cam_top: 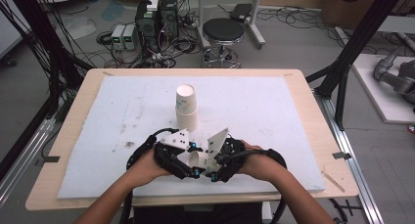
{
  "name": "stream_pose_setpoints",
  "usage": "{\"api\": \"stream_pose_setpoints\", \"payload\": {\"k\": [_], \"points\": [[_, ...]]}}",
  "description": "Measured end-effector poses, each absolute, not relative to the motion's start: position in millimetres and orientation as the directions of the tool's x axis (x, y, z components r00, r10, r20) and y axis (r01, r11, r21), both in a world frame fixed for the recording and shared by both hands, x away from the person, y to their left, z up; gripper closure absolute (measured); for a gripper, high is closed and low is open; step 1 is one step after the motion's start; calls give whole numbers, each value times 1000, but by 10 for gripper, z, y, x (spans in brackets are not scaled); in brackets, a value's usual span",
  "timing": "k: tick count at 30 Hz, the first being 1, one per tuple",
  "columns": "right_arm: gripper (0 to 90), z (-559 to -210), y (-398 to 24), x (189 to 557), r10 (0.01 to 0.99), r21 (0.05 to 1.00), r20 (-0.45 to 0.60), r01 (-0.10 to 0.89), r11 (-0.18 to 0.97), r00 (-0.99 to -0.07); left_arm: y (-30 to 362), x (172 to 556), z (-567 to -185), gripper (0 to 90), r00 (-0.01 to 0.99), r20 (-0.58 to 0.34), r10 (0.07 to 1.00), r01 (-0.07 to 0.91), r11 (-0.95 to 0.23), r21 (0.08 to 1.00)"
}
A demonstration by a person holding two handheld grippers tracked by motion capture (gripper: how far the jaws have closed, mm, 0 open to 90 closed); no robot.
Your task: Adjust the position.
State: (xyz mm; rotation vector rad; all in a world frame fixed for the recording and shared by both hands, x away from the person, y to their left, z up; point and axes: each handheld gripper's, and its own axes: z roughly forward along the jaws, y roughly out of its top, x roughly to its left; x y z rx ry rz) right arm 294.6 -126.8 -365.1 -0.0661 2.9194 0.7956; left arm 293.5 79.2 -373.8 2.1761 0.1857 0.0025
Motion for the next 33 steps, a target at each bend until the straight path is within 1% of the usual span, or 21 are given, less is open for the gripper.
{"api": "stream_pose_setpoints", "payload": {"k": [3,11,15,19,26,28,33], "points": [[252,-3636,-1312,2942,15,543,-112,-49,838,-994,811,2940,-3736,360,988,-68,141,135,-555,821],[231,-3586,-1535,2966,78,664,-67,14,748,-995,944,2968,-3797,364,984,-97,152,160,-487,859],[230,-3557,-1641,2969,116,723,-26,61,688,-993,1001,2978,-3838,364,976,-121,182,191,-447,874],[223,-3551,-1730,2973,165,776,-11,95,624,-986,1053,2983,-3876,365,969,-139,206,214,-406,888],[209,-3610,-1848,2959,232,846,-30,99,523,-972,1140,2974,-3950,365,960,-146,239,221,-325,920],[207,-3631,-1888,2950,271,864,-36,106,493,-962,1164,2968,-3974,366,958,-149,244,222,-308,925],[207,-3730,-1979,2909,305,900,-12,122,417,-952,1204,2946,-4023,367,959,-151,240,212,-253,944]]}}
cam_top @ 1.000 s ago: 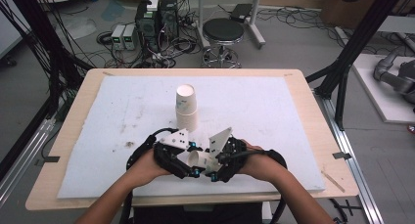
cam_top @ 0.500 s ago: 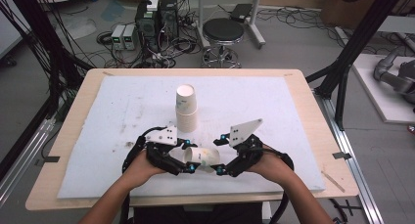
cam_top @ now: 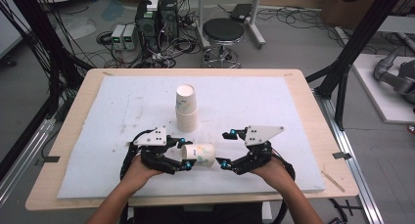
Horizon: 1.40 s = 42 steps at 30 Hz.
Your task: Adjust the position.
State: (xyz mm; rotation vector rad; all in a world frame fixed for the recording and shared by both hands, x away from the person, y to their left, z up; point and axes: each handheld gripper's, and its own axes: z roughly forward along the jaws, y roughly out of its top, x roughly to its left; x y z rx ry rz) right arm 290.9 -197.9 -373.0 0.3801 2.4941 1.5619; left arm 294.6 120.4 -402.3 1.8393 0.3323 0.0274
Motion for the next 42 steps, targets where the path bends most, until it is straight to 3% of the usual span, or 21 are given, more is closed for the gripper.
{"api": "stream_pose_setpoints", "payload": {"k": [13,42], "points": [[209,-4018,-2070,2827,319,947,46,143,287,-947,1214,2882,-4074,366,971,-106,213,144,-173,974],[209,-4119,-1947,2834,212,947,94,153,281,-973,1129,2840,-4052,366,990,-71,119,87,-129,988]]}}
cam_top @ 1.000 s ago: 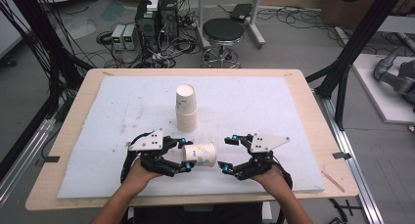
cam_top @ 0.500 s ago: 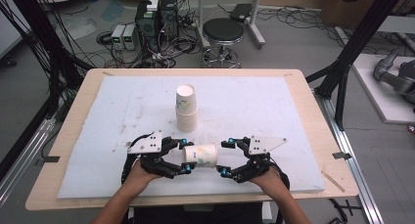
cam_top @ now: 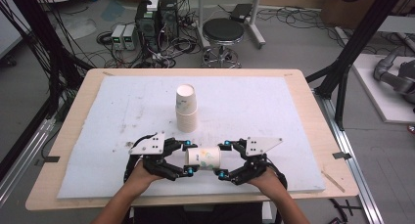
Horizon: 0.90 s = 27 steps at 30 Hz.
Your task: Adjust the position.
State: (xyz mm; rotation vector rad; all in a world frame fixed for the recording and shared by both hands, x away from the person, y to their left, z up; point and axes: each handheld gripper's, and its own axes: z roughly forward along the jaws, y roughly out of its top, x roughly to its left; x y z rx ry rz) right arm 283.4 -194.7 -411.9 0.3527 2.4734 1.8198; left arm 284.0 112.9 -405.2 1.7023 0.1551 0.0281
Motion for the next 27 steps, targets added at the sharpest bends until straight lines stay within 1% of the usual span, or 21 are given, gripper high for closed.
{"api": "stream_pose_setpoints", "payload": {"k": [8,10,22,27], "points": [[217,-4156,-1927,2843,180,948,125,171,270,-976,1122,2838,-4054,366,992,-75,100,87,-126,988],[247,-4165,-1929,2847,173,950,120,163,265,-978,1126,2839,-4057,366,992,-77,98,89,-122,989],[281,-4162,-1949,2846,151,958,122,156,239,-981,1128,2835,-4076,363,992,-93,90,101,-95,990],[288,-4148,-1964,2847,147,958,118,152,244,-982,1118,2834,-4086,348,990,-99,99,110,-115,987]]}}
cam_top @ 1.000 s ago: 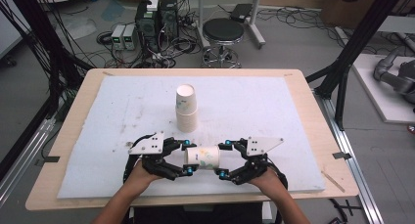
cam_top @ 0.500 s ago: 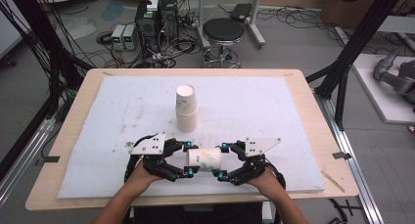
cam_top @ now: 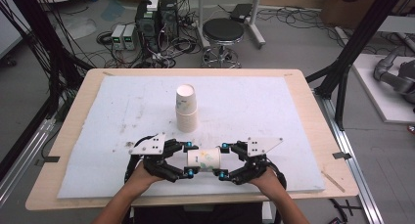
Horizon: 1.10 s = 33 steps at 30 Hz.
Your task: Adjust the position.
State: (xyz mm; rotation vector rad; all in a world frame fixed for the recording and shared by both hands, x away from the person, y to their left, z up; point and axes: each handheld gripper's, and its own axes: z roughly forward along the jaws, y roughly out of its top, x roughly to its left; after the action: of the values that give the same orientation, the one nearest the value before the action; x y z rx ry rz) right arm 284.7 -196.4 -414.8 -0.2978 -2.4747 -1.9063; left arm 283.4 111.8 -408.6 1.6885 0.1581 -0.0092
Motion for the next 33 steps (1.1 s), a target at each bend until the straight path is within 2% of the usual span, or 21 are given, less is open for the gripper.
{"api": "stream_pose_setpoints", "payload": {"k": [6,10,21,33], "points": [[290,-4125,-1979,2846,150,951,112,149,271,-982,1095,2812,-4055,150,982,-117,150,142,-169,975],[291,-4092,-1970,2849,151,940,95,139,312,-984,1089,2804,-4031,150,977,-117,181,155,-217,964],[291,-3913,-1933,2901,168,885,49,121,450,-985,1098,2805,-3960,151,979,-80,187,137,-313,940],[290,-3617,-1731,2954,124,762,-63,32,646,-990,1035,2836,-3890,152,981,-37,190,116,-421,899]]}}
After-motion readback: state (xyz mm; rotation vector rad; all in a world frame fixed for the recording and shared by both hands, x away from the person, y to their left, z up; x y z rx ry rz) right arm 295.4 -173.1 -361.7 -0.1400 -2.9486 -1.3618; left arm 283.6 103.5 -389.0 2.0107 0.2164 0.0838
